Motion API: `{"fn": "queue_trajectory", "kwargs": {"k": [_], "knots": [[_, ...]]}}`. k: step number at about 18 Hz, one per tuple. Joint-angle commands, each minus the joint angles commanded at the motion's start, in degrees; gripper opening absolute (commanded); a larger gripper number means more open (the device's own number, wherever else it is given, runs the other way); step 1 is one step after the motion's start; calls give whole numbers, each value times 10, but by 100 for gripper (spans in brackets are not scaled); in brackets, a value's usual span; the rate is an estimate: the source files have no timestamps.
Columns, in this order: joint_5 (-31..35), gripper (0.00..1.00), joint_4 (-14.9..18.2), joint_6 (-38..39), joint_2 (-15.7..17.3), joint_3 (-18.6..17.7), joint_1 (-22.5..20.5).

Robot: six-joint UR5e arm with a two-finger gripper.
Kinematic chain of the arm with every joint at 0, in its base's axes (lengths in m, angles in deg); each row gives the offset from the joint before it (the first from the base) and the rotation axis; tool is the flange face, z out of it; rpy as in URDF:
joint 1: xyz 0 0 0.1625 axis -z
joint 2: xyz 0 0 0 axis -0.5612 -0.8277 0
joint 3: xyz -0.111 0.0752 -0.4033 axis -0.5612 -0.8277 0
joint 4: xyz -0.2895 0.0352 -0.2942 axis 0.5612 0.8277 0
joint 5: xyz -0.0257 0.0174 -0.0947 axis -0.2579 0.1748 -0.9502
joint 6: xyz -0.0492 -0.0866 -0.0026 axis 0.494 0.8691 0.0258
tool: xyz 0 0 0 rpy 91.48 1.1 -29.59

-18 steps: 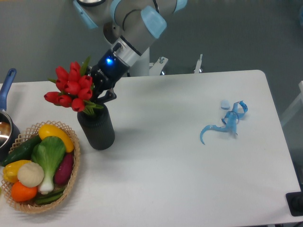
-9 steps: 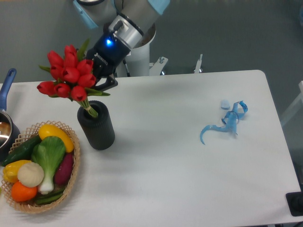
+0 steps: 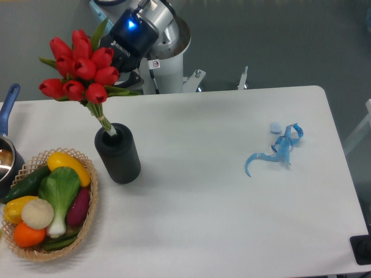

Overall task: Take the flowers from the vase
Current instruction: 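Lift the tulips straight up out of the black vase, then carry the tulips across the table toward the blue toy lizard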

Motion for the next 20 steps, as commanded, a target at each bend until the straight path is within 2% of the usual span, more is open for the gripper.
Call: {"fn": "queue_trajectory", "kwargs": {"k": [4,9,12,15,17,20], "knots": [[0,28,-1,-2,0,7,-26],[7,28,0,-23,-13,7,-122],[11,31,0,-53,-40,7,-178],[36,35,-1,-96,-83,7,-225],[108,34,-2,-158,-138,8,-248],[165,34,-3,-233,-215,32,-259]]}}
